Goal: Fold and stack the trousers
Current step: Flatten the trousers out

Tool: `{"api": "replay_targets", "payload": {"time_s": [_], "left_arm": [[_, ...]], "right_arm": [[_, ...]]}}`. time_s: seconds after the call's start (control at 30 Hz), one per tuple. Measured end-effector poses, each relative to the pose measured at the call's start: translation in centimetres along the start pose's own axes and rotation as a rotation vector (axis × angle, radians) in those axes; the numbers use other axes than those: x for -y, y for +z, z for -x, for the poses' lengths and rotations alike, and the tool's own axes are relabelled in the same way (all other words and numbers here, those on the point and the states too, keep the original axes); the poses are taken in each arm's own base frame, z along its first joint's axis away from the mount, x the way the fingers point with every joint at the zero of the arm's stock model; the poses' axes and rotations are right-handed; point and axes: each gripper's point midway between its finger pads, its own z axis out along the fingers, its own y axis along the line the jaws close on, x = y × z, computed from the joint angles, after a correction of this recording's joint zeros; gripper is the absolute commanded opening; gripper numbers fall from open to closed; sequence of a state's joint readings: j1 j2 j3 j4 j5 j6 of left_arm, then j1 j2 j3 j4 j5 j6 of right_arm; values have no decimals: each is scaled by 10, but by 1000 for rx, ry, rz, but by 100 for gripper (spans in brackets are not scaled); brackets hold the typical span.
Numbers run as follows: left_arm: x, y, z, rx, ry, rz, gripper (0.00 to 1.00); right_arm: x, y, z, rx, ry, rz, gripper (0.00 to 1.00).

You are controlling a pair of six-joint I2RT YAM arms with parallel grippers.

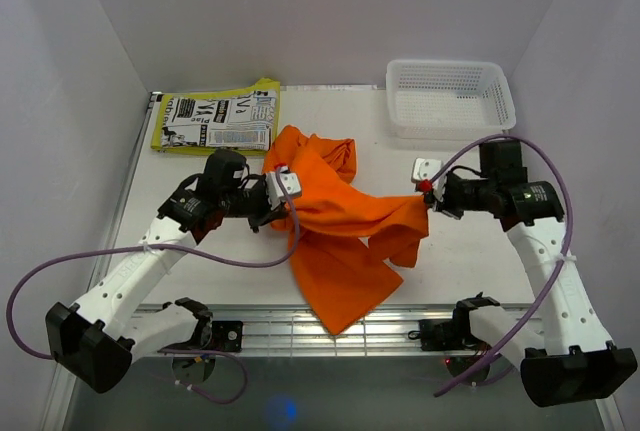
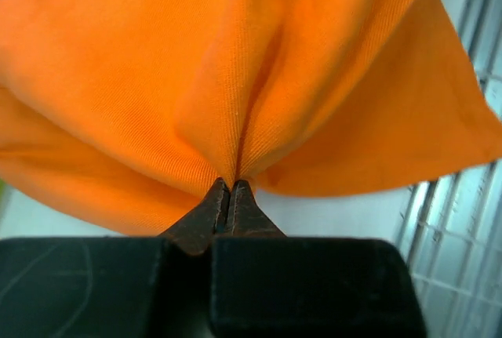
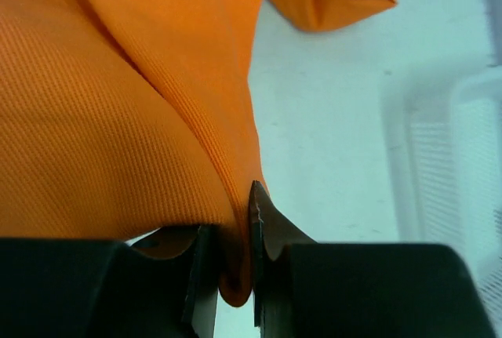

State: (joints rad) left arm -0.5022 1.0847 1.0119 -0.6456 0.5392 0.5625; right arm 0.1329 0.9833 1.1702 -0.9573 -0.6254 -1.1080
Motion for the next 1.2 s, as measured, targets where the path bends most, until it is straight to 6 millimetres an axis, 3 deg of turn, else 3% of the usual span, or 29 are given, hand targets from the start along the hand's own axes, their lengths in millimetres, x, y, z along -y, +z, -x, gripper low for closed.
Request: {"api": "replay_targets", "payload": {"time_s": [0.03,0.13,0.27,0.3,0.4,0.47,0.6,0.73,0.8,0.87,0.97,1.07,1.13,1.17,1.2], "left_arm": [[11,0,-8,-19,5,-25,29],[26,-1,-23,-66,-28,-60,60],[13,-1,-19,-94,-121,2,72],[4,0,-13,-89,-142,27,74],[-37,1,10,-54,-216,130,75],[-73,5,24,-31,-269,197,75],[-151,34,40,-10,-357,289,89],[-208,86,26,-49,-411,319,90],[-233,117,12,-80,-425,330,90],[-255,145,-4,-108,-432,348,90],[-276,178,-37,-169,-438,377,90],[-277,197,-74,-251,-451,382,87],[-270,203,-93,-303,-464,363,83],[-265,204,-100,-320,-468,352,75],[-260,205,-106,-336,-477,339,70]], "right_arm": [[-15,9,-4,-4,8,56,8],[-62,38,-13,-15,23,223,8],[-126,70,-16,-49,-15,433,13],[-137,75,-15,-53,-25,470,19],[-155,86,-20,-77,-31,522,39],[-161,95,-25,-104,-35,537,45],[-181,107,-39,-150,-76,571,58],[-198,115,-57,-215,-140,594,68],[-203,121,-67,-258,-167,599,78],[-206,128,-75,-300,-191,601,80],[-209,140,-84,-349,-222,598,81],[-214,149,-93,-401,-248,601,74],[-213,150,-92,-413,-269,593,63],[-213,151,-92,-418,-274,589,48],[-213,151,-93,-424,-284,586,42]]}}
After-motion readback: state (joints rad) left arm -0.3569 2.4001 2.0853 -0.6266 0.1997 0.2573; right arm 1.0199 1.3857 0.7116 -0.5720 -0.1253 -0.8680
